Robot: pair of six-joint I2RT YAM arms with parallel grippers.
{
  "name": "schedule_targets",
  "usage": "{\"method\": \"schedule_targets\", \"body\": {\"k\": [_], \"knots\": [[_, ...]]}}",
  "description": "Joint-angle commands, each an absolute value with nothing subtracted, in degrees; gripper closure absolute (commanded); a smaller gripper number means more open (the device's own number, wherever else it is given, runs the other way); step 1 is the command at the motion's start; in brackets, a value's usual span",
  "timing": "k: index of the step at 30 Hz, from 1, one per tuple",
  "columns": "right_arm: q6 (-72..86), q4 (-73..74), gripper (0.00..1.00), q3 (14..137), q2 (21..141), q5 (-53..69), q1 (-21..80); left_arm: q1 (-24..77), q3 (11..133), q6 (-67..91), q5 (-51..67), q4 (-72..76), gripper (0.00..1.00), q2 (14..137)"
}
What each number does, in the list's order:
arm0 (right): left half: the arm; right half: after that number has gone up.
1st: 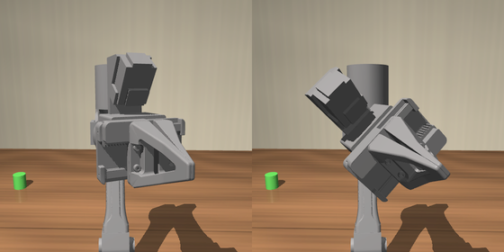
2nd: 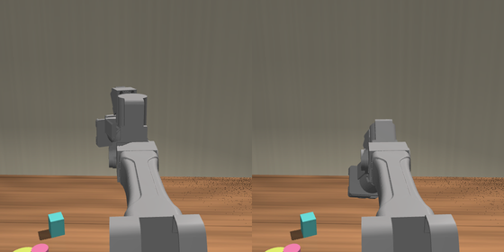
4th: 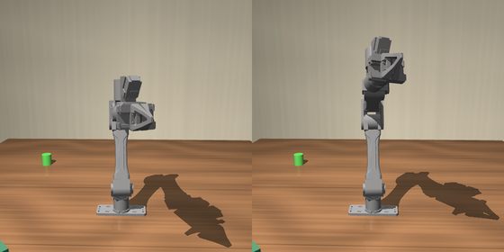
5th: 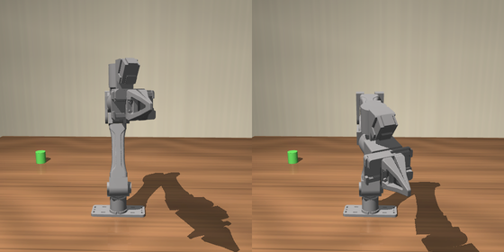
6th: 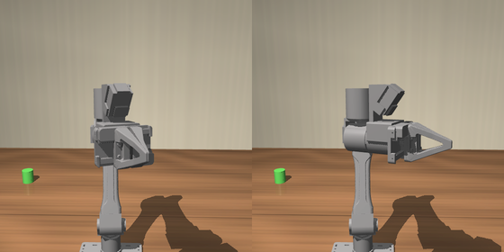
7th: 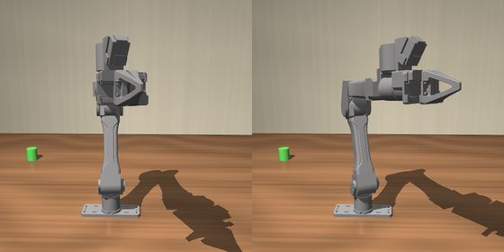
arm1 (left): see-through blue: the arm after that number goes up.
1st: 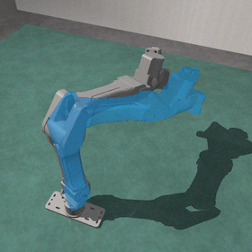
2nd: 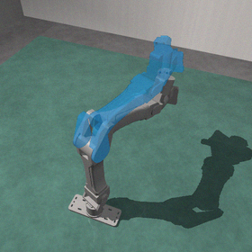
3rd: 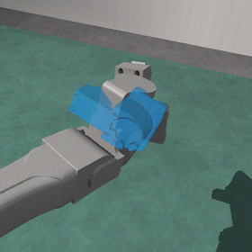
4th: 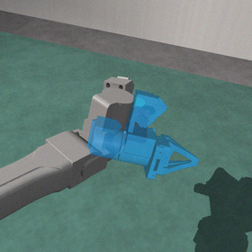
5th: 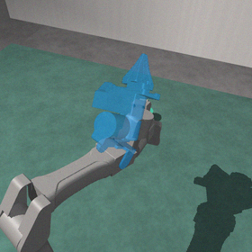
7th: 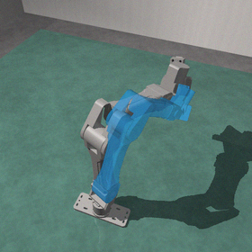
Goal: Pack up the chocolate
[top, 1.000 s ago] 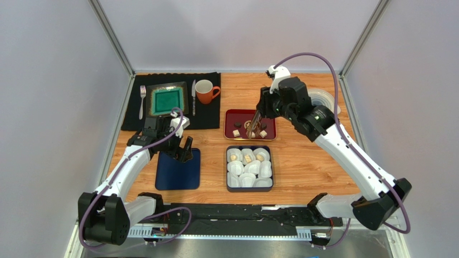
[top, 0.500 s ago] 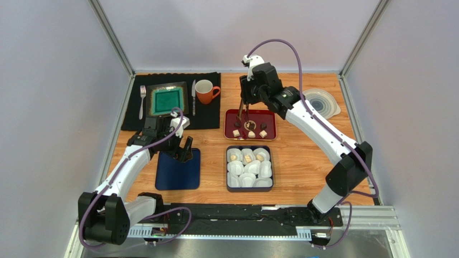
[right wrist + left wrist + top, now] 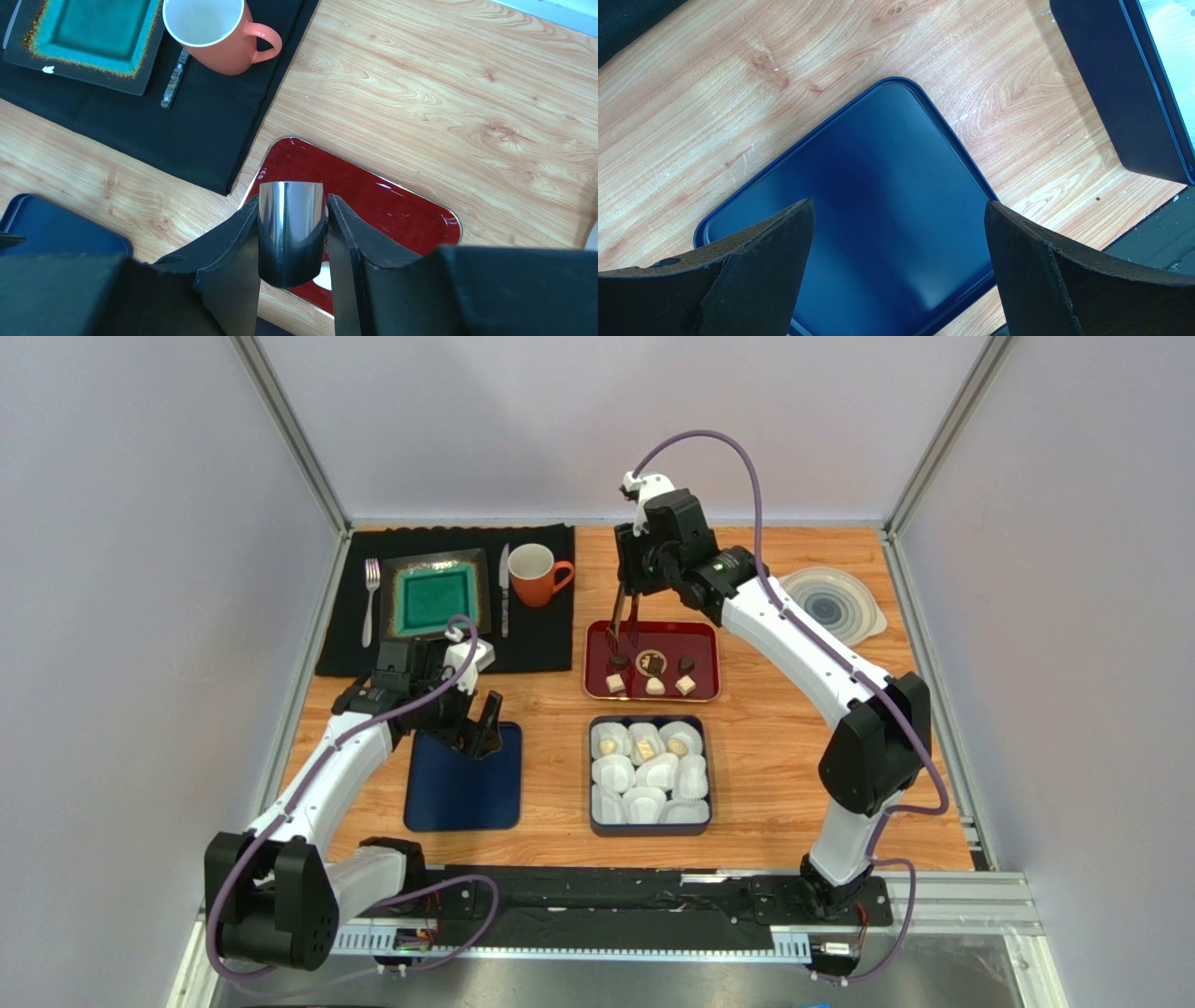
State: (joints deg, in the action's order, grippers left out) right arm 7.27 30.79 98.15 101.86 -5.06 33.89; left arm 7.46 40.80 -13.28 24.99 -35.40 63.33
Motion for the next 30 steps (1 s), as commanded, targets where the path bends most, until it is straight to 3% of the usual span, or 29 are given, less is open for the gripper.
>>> {"method": "schedule_targets", "body": {"k": [1, 30], "knots": [[7.6, 27.3, 0.61, 101.3, 102.7, -2.9, 33.7, 7.3, 43.2, -14.1, 25.7, -34.6, 0.01, 63.2], [7.3, 26.9, 0.61, 97.5, 104.2, -1.7, 32.8, 7.3, 43.6, -14.7, 25.4, -35.0, 0.01, 63.0]]}}
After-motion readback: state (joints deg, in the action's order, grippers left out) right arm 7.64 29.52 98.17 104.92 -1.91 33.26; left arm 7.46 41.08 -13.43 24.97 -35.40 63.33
